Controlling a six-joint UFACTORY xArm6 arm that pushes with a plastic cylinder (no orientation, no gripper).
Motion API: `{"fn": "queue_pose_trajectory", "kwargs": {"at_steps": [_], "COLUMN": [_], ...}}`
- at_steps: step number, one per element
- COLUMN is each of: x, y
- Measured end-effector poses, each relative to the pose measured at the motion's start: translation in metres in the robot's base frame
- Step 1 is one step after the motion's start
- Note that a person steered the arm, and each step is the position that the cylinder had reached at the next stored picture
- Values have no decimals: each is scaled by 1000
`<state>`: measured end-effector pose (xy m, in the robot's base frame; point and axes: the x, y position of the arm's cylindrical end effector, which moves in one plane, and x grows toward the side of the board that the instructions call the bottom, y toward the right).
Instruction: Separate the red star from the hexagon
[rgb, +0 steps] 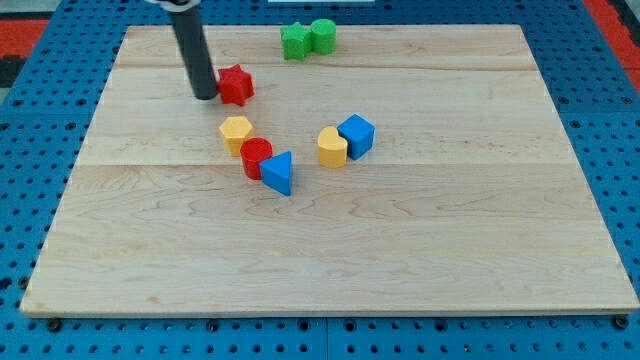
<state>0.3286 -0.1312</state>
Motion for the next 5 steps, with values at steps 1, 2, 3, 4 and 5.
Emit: {"fn": "queue_pose_trajectory", "kwargs": {"at_steps": [1,2,3,4,5], "x": [2,-11,-20,-29,-43], "y": [13,37,66,96,103]}}
